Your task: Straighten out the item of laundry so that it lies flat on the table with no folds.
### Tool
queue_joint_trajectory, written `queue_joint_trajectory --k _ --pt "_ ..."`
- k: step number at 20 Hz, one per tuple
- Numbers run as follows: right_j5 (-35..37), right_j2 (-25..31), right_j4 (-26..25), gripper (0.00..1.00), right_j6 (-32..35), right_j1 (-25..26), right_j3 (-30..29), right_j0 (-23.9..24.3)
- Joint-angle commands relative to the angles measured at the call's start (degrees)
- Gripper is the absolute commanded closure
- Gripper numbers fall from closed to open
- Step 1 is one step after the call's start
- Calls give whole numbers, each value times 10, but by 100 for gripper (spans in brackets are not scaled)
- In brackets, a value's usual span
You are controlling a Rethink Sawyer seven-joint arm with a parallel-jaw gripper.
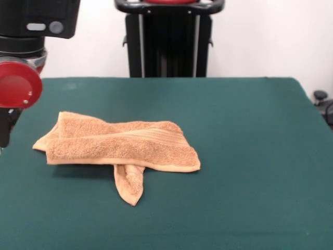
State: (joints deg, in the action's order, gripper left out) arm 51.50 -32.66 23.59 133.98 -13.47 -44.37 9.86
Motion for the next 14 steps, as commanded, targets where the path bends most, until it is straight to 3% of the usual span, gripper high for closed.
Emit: queue_joint_trajectory --k 1,14 --pt "-45 98 -30 100 -23 -14 -139 -29" --pt "-95 127 -57 100 10 -24 -174 -36"
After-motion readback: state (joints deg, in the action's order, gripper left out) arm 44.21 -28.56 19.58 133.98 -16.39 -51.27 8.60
